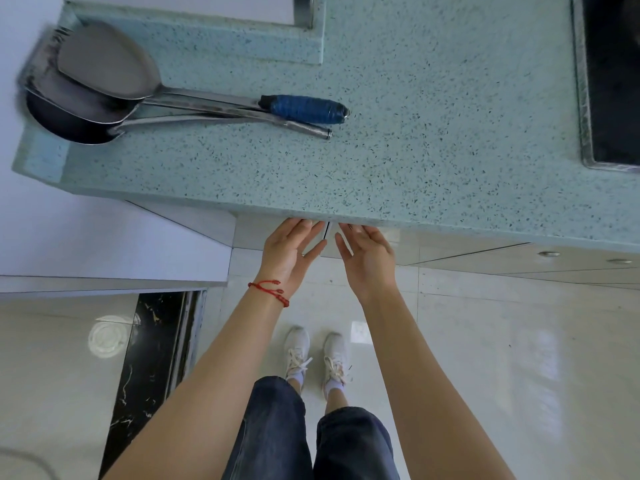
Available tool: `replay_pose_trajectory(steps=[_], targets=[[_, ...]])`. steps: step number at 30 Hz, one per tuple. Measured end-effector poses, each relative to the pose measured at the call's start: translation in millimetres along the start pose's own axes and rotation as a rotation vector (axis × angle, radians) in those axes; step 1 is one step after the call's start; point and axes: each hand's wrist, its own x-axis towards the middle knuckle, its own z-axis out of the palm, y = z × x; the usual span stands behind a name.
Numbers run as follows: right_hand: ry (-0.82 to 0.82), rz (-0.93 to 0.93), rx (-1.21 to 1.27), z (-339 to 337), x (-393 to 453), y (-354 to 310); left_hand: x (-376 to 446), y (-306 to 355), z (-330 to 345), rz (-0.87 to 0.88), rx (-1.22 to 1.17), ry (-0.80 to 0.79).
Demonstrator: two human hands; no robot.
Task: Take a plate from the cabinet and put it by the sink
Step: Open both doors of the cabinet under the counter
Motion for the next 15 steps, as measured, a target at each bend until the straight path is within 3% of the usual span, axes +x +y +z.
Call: replay_pose_trajectory(steps=[15], targets=[[0.069, -0.009, -0.053, -27, -28, 18, -25, -17, -14, -0.005, -0.009, 0.146]])
